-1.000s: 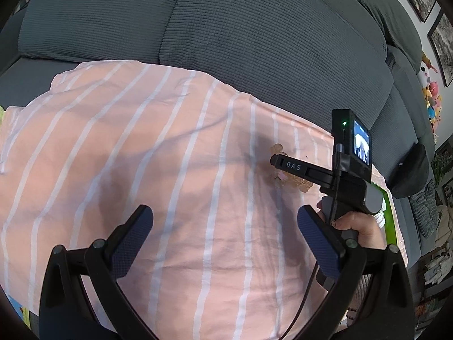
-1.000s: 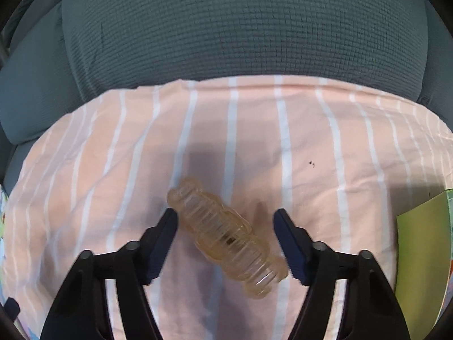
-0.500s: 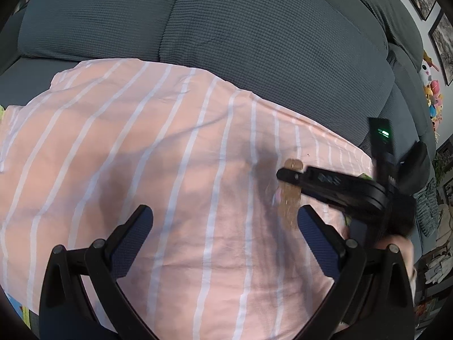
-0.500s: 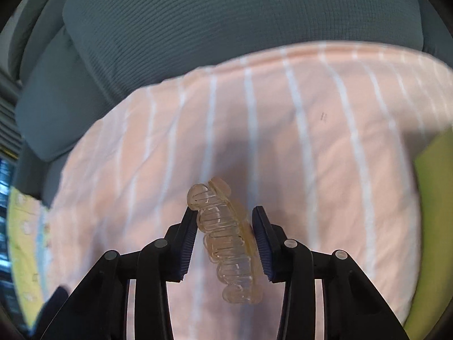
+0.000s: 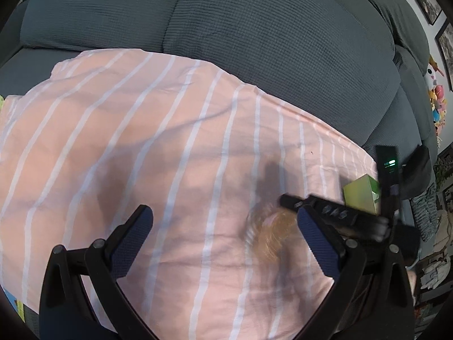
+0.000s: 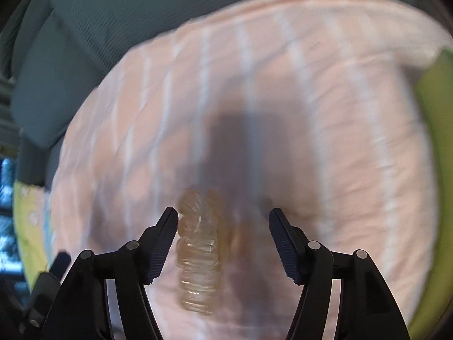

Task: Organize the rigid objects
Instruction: 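Lower the right gripper onto the amber hair clip and close it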

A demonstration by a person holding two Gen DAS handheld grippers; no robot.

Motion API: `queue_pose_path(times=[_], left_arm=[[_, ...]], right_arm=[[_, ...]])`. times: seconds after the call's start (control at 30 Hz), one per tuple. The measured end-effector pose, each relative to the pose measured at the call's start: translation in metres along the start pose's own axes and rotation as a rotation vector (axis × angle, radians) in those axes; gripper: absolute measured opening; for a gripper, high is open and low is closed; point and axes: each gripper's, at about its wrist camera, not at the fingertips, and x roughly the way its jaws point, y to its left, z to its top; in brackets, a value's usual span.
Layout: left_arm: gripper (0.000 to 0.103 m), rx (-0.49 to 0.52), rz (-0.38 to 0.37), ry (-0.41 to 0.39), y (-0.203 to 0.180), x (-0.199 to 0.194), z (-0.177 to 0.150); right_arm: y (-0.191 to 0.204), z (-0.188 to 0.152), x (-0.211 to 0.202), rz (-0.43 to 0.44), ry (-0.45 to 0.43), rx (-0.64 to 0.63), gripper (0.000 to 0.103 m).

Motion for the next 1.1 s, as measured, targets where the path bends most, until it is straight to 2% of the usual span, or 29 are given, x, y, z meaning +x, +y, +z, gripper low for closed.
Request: queue_pose_path(times=[0.1, 0.3, 0.5, 0.63, 0.7, 0.83, 1.0, 1.07, 1.1], left_arm=[[0.102, 0.017, 0.007, 0.009, -0.005, 0.004, -0.001], [0.102, 0.023, -0.003, 0.049, -0.015, 0.019, -0.004], [0.102, 0.041, 0.002, 0.104, -0.027, 0.04, -0.011], [0.1, 0.036, 0.009, 0.145, -0.028, 0.063, -0.015], [0.099, 0.014, 0.017, 0.17, -0.027, 0.075, -0.017], [0.09, -0.039, -0.04, 0.22, -0.025, 0.087, -0.02], [0.076, -0.031, -0.04, 0.188, -0.031, 0.086, -0.021], [0.061, -0.043, -0.057, 0.192, -0.03, 0.088, -0.022], [0.058, -0.047, -0.064, 0.193, -0.029, 0.088, -0.022]], right_arm=[[-0.014, 0.005, -0.017, -0.03, -0.069, 0.039, 0.067], [-0.043, -0.003, -0.039, 0.04, -0.09, 0.138, 0.067], [-0.043, -0.009, -0.052, 0.06, -0.129, 0.134, 0.067], [-0.038, -0.009, -0.046, 0.119, -0.113, 0.121, 0.067], [-0.037, -0.01, -0.043, 0.119, -0.104, 0.119, 0.067], [-0.027, -0.008, -0.034, 0.113, -0.094, 0.088, 0.067], [-0.02, -0.003, -0.016, 0.123, -0.066, 0.076, 0.067], [-0.02, -0.003, -0.007, 0.142, -0.036, 0.085, 0.061], [-0.019, -0.003, -0.004, 0.156, -0.023, 0.089, 0.059]])
